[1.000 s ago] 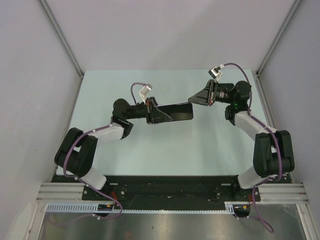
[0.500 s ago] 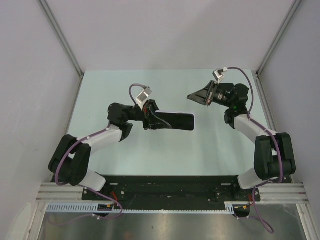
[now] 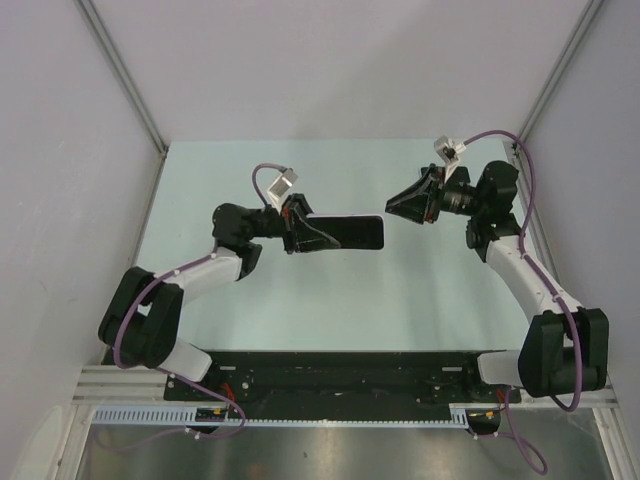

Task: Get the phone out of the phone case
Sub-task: Remove the phone case from the phone.

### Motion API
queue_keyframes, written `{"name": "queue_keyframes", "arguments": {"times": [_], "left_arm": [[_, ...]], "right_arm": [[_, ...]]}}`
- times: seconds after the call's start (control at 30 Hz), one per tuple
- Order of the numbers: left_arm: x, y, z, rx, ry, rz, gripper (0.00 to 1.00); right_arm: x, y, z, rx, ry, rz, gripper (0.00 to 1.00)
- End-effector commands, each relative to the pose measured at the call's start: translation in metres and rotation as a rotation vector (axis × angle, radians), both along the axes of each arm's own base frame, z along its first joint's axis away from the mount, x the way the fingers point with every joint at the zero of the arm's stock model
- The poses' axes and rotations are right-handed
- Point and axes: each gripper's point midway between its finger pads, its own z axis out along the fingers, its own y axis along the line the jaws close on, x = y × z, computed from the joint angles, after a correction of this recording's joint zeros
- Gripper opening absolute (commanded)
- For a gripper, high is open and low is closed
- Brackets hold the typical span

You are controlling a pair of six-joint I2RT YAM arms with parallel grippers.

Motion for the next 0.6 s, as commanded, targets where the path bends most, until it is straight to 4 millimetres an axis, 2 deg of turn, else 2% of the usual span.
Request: {"name": "queue_keyframes", "arguments": {"times": [0.0,0.13,0.37,0.57], "left_arm": [[-0.011,0.01,0.051,-0.213,-0.333,0.041,0.0],[-0.006,0.01,0.05,-0.214,-0.308,0.052,0.0],[0.011,0.012,0.041,-0.206,-0.261,0.092,0.0],[0.018,0.011,0.035,-0.198,-0.244,0.106,0.0]], "right_arm": [[-0.007,0.0,-0.019,-0.137,-0.136,0.064,0.33],[-0.021,0.004,-0.027,-0.17,-0.158,0.139,0.34],[-0.049,0.004,-0.009,-0.117,-0.186,0.249,0.42],[-0.042,-0.001,0.007,-0.088,-0.159,0.232,0.42]]}}
